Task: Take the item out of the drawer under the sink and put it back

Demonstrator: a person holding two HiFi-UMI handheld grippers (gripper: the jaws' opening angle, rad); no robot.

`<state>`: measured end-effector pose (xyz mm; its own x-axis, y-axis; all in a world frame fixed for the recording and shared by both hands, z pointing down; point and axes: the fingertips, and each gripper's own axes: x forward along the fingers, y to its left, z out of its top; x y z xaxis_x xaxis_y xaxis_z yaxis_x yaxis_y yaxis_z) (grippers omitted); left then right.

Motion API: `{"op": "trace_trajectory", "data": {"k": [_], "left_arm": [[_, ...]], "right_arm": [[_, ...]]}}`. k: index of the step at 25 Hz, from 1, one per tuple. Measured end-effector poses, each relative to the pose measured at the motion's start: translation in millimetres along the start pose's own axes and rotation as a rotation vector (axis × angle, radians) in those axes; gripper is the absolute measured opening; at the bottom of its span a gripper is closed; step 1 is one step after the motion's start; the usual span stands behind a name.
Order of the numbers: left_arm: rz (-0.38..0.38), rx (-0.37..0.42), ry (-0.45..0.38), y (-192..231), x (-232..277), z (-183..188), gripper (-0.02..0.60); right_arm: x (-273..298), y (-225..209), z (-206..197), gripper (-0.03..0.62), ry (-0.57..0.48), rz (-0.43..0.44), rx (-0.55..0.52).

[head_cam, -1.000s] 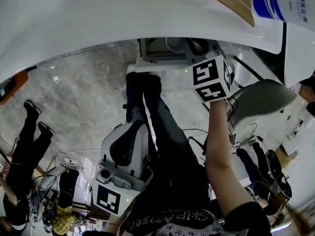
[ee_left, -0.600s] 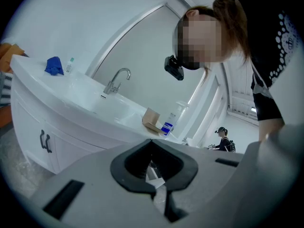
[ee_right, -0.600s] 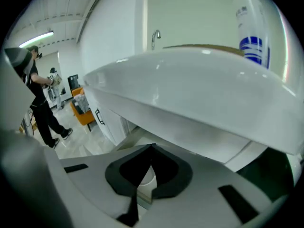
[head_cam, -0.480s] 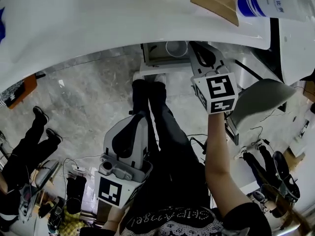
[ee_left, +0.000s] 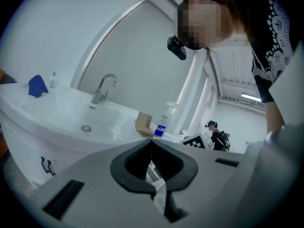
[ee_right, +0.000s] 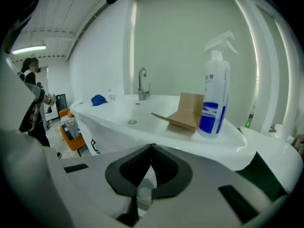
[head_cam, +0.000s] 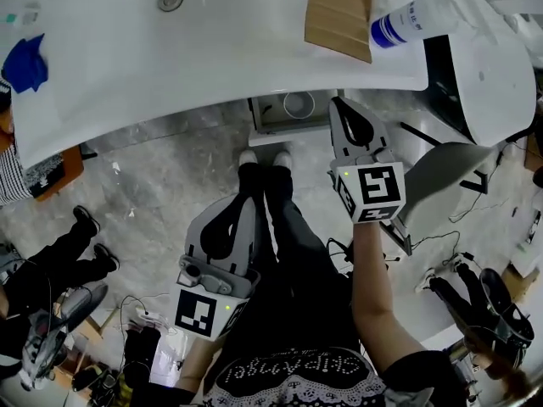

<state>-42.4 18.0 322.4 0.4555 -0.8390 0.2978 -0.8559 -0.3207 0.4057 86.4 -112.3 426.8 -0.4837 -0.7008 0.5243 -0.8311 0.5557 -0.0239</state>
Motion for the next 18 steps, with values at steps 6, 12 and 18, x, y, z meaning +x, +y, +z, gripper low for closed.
{"op": "trace_trajectory", "data": {"k": [6, 12, 18], "left_arm": [[-0.016, 0.050, -0.032, -6.6, -13.6, 29.8, 0.005], [-0.017, 0.049, -0.049, -16.4, -39.1, 54.3, 0.005], [-0.034, 0.087, -0.116, -27.5, -58.5, 94.8, 0.005]], "right_arm": [[-27.2, 8.1, 45.1, 0.017, -0.070, -0.010, -0.038], [-70.0, 28.7, 74.6, 0.017, -0.113, -0.009, -0.038], [-121.0, 48.3, 120.2, 0.017, -0.192, -0.003, -0.043]]}}
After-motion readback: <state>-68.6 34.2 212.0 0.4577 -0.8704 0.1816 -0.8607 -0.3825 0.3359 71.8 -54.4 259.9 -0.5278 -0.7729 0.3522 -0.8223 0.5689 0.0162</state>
